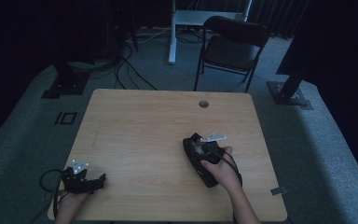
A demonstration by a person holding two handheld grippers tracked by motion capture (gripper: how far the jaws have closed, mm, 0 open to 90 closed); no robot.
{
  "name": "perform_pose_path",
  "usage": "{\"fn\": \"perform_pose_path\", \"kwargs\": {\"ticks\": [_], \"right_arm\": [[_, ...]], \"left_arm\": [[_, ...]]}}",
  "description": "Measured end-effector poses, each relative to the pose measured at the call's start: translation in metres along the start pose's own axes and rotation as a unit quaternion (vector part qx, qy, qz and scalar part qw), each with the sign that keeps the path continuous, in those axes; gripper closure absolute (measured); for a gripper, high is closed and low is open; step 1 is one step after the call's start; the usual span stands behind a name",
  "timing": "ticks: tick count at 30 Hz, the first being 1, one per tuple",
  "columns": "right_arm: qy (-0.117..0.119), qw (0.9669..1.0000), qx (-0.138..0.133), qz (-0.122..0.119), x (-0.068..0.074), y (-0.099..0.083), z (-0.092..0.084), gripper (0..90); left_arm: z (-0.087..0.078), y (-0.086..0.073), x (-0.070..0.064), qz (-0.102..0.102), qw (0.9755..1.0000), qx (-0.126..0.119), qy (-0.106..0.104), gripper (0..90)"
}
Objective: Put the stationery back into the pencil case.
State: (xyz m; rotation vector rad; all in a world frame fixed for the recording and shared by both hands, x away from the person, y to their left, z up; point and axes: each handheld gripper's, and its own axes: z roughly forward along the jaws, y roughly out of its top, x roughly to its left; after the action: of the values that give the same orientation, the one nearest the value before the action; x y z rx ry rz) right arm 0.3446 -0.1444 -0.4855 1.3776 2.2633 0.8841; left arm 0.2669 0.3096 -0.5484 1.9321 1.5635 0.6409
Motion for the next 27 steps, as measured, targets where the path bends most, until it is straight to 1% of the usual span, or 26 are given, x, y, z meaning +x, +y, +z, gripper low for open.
{"fn": "perform_pose_path", "kwargs": {"ticks": [2,5,7,10,13,21,27], "right_arm": [[0.005,1.0000,0.006,0.002,0.000,0.001,0.002,49.3],[0.001,0.9999,0.012,0.002,0.000,0.001,0.004,49.3],[0.004,0.9998,0.017,0.001,-0.001,0.002,0.005,49.3],[0.006,0.9998,0.020,0.001,0.000,0.002,0.006,49.3],[0.001,0.9998,0.021,0.002,-0.002,0.002,0.008,49.3],[0.006,0.9993,0.036,0.006,-0.003,0.003,0.011,49.2],[0.008,0.9987,0.050,0.003,-0.003,0.004,0.013,49.1]], "left_arm": [[0.000,0.000,0.000,-0.001,1.0000,-0.001,0.000,0.3],[0.000,0.000,0.000,-0.001,1.0000,0.000,0.000,0.3],[0.000,0.000,0.000,-0.001,1.0000,-0.001,0.000,0.3],[0.000,0.000,0.000,-0.001,1.0000,-0.001,0.000,0.3],[0.000,0.000,0.000,-0.001,1.0000,-0.001,0.000,0.3],[0.000,0.000,0.000,0.000,1.0000,0.000,0.000,0.3],[0.000,0.000,0.000,0.000,1.0000,0.000,0.000,0.3]]}}
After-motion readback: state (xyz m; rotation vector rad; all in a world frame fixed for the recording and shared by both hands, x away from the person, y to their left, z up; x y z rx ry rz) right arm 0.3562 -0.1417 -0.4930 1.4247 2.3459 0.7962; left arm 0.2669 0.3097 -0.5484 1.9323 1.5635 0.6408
